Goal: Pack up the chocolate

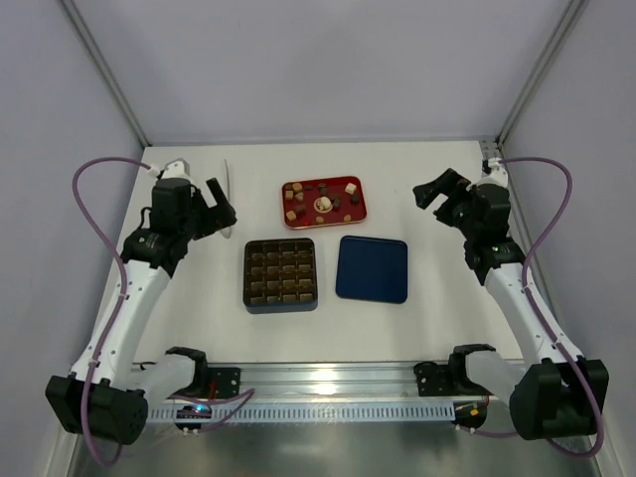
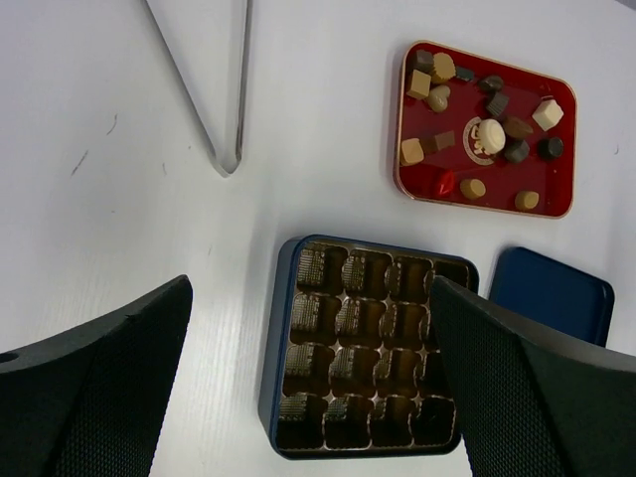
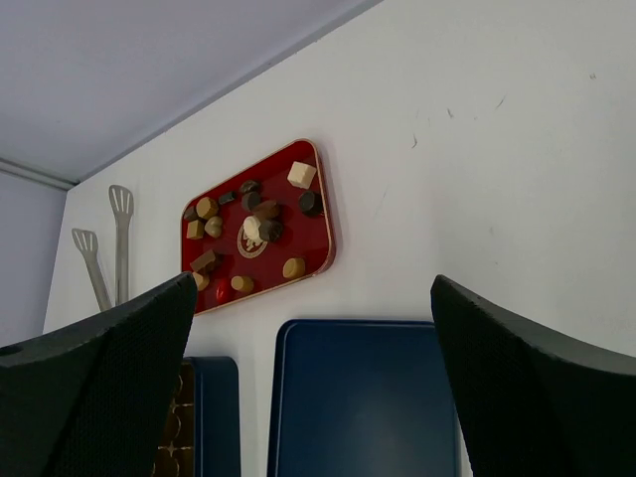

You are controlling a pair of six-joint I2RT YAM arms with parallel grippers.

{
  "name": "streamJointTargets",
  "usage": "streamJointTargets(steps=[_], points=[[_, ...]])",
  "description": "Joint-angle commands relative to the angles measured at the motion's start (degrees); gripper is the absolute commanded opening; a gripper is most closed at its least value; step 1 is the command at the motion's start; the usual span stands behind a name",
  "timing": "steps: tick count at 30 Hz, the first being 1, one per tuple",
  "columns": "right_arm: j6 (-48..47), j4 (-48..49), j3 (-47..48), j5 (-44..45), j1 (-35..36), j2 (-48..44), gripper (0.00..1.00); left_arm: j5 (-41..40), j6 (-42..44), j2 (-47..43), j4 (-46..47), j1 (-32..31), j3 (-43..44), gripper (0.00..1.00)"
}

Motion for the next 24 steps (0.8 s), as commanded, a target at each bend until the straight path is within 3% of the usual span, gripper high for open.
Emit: streamJointTargets(steps=[1,6,14,24], points=[[-1.0,1.3,0.6,0.8,-0.1,-0.6,1.00,-3.1,-0.2,1.0,0.4,0.2,2.4,1.00],[-1.4,1.6,0.9,-0.9,0.0,0.3,1.00,-6.6,0.2,4.2,2.3,0.2,2.7,1.00],[-3.3,1.7,0.9,-6.8,0.1,2.2,1.00,-10.7,1.8,16.9,7.0,0.9,6.0,1.00],[-2.9,1.9,0.8,-9.5,0.8,2.0,1.00,-4.8,2.9,37.2,13.2,5.8,13.0,1.00]])
